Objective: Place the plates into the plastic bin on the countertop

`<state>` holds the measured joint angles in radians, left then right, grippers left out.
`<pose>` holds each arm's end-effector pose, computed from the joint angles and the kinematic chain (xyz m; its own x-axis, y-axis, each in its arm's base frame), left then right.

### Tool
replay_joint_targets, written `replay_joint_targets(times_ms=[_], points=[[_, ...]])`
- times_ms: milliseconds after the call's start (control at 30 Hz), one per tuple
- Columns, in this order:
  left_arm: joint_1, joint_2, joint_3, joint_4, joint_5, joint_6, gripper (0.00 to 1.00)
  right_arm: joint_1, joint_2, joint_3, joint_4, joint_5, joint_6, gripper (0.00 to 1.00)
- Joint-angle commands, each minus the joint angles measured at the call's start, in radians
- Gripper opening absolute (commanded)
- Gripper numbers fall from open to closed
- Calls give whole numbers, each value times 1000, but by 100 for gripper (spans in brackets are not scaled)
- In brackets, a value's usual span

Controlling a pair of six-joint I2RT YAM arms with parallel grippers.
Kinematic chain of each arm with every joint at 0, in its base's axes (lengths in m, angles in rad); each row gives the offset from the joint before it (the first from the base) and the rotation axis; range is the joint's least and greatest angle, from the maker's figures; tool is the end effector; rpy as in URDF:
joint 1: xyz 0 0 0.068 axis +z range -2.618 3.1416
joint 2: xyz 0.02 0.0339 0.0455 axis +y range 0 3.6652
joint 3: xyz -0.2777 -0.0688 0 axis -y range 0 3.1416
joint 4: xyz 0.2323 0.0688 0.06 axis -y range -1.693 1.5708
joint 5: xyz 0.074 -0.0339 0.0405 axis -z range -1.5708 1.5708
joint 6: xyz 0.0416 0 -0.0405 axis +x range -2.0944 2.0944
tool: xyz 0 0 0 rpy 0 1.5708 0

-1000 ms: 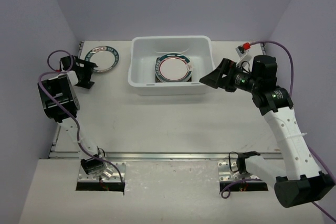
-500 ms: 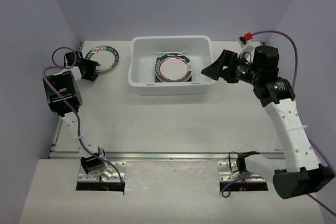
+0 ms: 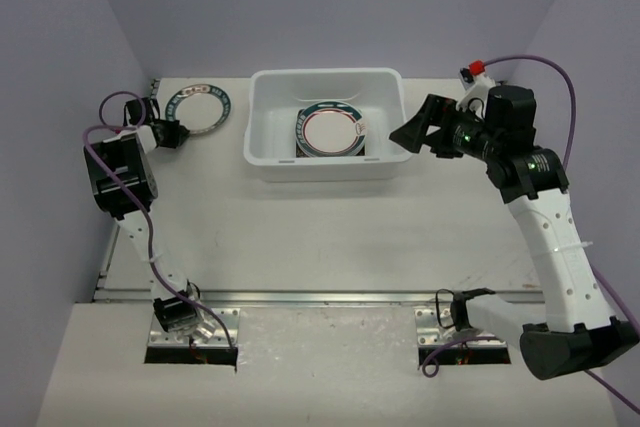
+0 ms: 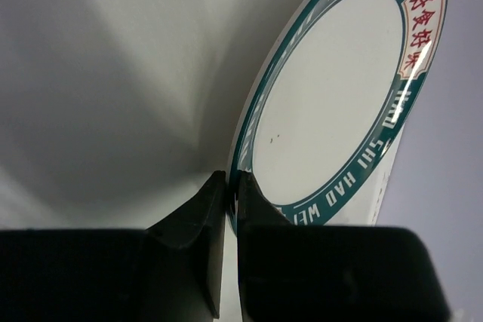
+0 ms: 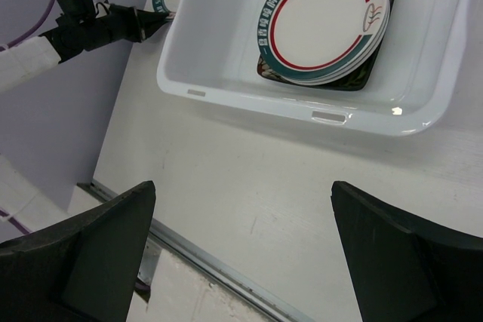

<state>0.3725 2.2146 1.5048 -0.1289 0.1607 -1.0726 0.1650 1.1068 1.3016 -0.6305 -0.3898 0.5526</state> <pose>0.4485 0.1681 0.1442 -0.1030 -0.9712 -0.2149 -0.7326 0.2201 -0.6440 0.2085 0.0507 0.4182 -0.6125 0.3902 -0.6875 -0.2000 0.7648 0.6124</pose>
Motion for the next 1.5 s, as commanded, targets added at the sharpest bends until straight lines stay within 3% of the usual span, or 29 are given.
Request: replay_joint_targets(times_ms=[0,133,433,567,800,1033,1167,1367,1433,1467], points=[[-3,-172,-148,-16,-74,-73,0,-2,-13,68,9,19,-15,99],[0,-477,-283,142,-132,-120,0,-2,16,95,8,-48,5,99],[-18,-677,-166,228,151,65,0,-1,111,143,46,-305,38,99],[-173,-744,-141,205,309,169,0,-1,224,235,78,-442,95,99],[-493,-817,-205,189,396,130,0,2,397,335,73,-391,86,98],[-653,-839,-274,175,396,104,0,1,441,303,20,-276,-21,82],[-674,-859,-326,151,391,92,0,-1,419,247,51,-288,-26,62],[-673,-904,-368,66,362,123,0,-52,387,159,118,-314,3,62],[-673,-916,-368,48,359,131,0,-89,390,134,159,-393,51,51],[-673,-919,-368,44,361,133,0,-97,393,125,179,-421,68,40]])
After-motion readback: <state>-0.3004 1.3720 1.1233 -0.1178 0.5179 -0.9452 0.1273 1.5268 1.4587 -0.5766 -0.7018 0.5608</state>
